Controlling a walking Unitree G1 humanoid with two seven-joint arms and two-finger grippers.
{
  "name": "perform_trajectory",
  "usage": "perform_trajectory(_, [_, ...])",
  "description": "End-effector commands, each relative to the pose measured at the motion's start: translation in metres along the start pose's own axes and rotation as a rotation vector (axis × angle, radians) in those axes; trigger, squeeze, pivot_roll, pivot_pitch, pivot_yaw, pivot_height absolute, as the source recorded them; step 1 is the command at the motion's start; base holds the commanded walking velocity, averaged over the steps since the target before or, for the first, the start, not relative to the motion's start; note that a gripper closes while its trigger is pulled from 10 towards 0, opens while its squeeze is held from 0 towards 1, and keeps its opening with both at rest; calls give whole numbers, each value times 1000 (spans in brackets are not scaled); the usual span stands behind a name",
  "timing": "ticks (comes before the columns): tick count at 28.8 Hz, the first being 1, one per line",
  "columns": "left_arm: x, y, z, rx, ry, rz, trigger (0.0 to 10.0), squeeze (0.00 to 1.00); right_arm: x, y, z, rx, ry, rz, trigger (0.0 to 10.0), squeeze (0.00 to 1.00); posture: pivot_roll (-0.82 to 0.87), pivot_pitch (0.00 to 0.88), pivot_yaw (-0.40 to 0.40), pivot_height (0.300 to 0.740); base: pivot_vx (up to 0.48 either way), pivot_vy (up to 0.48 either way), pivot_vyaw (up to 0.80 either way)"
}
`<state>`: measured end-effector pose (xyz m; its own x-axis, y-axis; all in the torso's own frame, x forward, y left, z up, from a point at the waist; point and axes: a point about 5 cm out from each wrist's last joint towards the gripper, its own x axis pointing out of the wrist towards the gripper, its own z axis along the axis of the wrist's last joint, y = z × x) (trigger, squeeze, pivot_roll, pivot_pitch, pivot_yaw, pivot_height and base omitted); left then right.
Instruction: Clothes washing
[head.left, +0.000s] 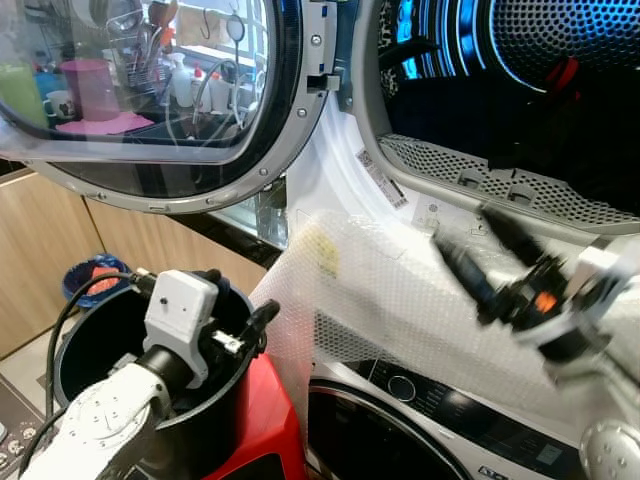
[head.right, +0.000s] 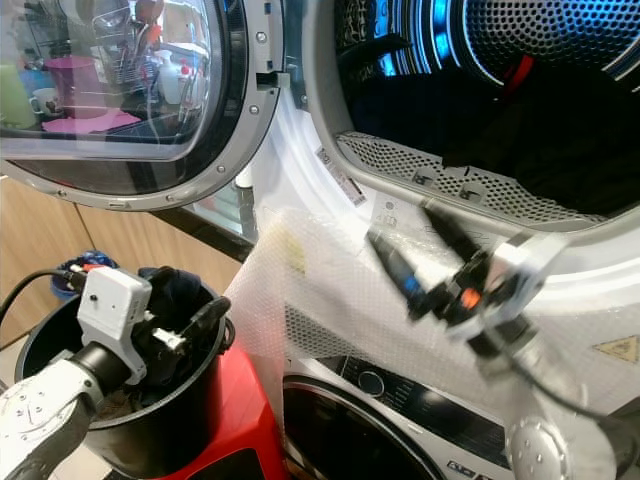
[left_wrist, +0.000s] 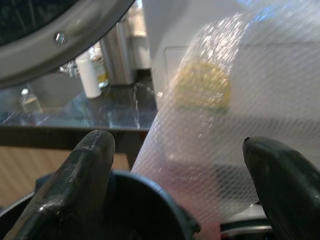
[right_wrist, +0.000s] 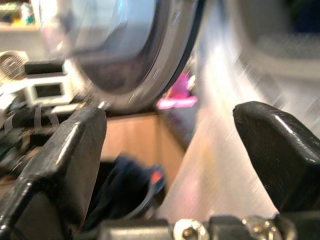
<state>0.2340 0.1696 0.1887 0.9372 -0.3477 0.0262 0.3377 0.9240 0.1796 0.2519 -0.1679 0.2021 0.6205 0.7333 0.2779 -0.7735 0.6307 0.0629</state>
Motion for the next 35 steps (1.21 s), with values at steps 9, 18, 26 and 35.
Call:
perform_trajectory(9, [-16, 16, -40, 19, 134, 163, 10000, 0, -25, 6, -56, 206, 263, 51, 10000, 0, 157, 0, -103, 740, 0, 0, 0])
perform_trajectory(18, [-29, 28, -65, -36, 204, 210, 10000, 957, -31, 5, -71, 239, 347, 70, 10000, 0, 163, 0, -121, 740, 0, 0, 0])
perform_trajectory(26, [-34, 52, -87, -1, 279, 257, 10000, 1000, -33, 4, -77, 237, 386, 61, 10000, 0, 148, 0, -136, 740, 0, 0, 0])
perform_trajectory(35, [-16, 82, -100, 43, 303, 233, 10000, 1000, -42, 9, -74, 159, 400, 73, 10000, 0, 101, 0, -126, 740, 0, 0, 0])
